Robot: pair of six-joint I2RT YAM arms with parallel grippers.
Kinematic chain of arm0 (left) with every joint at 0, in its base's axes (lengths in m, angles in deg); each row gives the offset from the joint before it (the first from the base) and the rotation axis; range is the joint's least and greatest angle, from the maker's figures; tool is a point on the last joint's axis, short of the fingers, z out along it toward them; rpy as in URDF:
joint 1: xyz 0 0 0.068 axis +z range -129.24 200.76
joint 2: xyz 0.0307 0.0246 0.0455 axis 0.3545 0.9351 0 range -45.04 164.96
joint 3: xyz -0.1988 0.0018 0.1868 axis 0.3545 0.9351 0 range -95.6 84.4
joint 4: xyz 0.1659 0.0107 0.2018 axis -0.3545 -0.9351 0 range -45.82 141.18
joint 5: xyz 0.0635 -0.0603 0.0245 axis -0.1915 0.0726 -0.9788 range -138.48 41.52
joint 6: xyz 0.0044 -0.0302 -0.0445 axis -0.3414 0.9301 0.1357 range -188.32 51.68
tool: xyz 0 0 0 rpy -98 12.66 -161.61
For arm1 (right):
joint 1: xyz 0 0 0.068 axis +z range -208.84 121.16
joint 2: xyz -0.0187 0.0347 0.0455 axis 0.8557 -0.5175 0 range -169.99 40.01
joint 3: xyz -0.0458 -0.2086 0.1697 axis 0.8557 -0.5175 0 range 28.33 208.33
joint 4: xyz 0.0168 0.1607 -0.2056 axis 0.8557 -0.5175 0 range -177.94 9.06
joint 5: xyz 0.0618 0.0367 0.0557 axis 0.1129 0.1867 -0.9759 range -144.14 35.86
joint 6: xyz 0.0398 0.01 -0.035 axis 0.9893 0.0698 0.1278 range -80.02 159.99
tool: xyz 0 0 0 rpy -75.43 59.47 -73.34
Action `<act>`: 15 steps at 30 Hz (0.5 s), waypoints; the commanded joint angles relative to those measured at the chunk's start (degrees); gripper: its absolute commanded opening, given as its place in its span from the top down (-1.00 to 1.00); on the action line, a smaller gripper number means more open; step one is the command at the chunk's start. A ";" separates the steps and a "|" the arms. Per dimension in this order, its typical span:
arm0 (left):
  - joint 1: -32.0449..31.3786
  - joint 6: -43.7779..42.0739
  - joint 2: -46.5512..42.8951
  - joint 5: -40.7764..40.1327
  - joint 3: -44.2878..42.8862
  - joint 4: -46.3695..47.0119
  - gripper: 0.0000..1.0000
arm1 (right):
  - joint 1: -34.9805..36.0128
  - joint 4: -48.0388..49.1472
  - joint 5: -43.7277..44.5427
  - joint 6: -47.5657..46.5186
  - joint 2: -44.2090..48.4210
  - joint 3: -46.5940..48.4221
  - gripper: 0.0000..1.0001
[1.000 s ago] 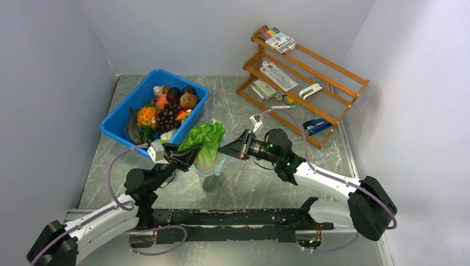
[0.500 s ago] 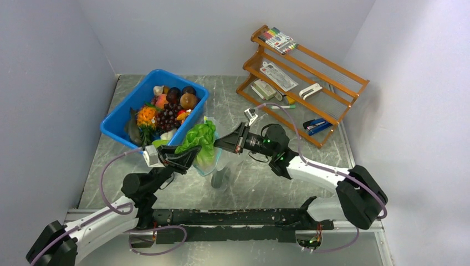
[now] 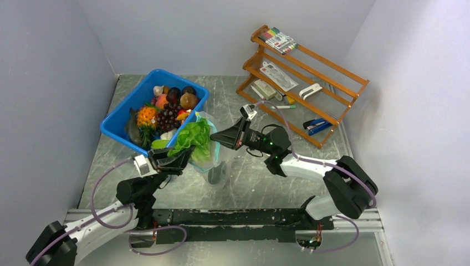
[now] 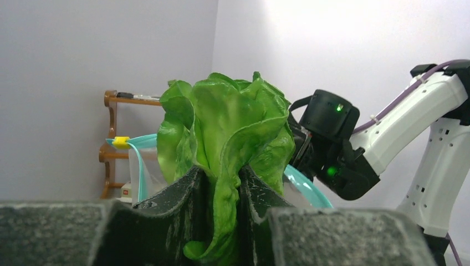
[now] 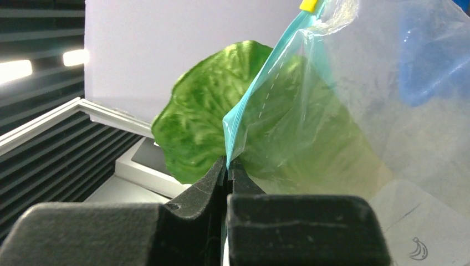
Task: Place the food in the zip-top bag and seal the zipper
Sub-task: Place the fake vegetable in the zipper food storage bag.
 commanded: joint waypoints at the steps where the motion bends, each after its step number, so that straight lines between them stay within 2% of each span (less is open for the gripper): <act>1: -0.67 -4.28 -2.11 3.11 3.96 -5.81 0.79 | -0.01 4.25 0.36 2.31 2.58 -1.30 1.00; 6: -0.65 -4.20 -2.87 7.48 1.10 -12.50 0.36 | -0.04 5.99 0.37 3.19 1.96 -1.42 1.00; 10: -0.67 -1.87 -4.27 11.74 -2.97 -19.31 -0.19 | -0.08 8.47 -0.33 4.70 0.87 -0.90 1.00; 15: -0.62 1.45 -10.06 13.52 -8.67 -33.05 -0.93 | -0.82 8.71 -1.12 4.68 1.27 -0.97 1.00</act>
